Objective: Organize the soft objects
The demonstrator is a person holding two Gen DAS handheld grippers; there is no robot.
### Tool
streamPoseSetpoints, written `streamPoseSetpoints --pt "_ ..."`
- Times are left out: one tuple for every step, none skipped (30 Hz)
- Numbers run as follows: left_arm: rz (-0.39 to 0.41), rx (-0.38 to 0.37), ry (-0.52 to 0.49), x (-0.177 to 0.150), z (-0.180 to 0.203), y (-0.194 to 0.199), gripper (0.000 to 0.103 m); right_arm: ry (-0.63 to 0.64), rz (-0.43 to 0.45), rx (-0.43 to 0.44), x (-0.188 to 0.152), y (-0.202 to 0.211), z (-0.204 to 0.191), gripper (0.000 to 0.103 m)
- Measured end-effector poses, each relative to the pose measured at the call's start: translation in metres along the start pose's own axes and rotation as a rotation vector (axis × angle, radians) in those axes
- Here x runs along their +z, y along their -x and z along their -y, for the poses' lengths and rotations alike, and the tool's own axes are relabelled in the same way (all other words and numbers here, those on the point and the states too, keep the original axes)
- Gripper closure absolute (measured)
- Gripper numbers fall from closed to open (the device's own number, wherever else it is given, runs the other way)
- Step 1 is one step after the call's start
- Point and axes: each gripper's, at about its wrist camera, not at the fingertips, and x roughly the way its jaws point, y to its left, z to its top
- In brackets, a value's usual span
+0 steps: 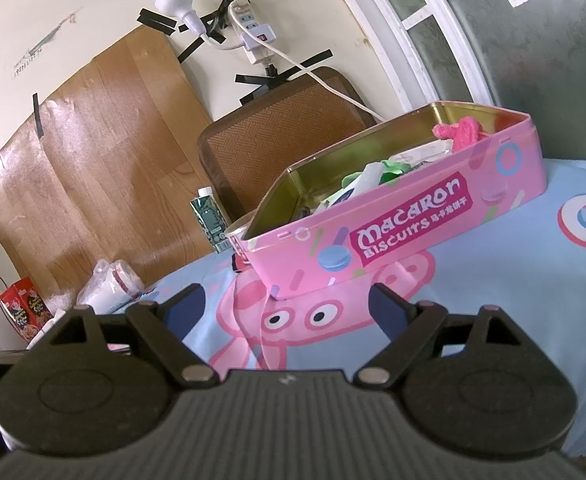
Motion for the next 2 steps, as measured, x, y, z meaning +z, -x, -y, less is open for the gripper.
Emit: streamPoseSetpoints --pt "0.000 -0.007 -0.001 0.0002 -0.0005 -0.0005 0.000 -0.002 0.001 -0.001 0.0003 0.0000 -0.0002 0.012" --pt "0.000 -0.013 -0.001 0.0003 -0.0009 -0.0007 0.000 -0.002 0.001 -0.001 0.0001 0.0002 -0.0001 0.012"
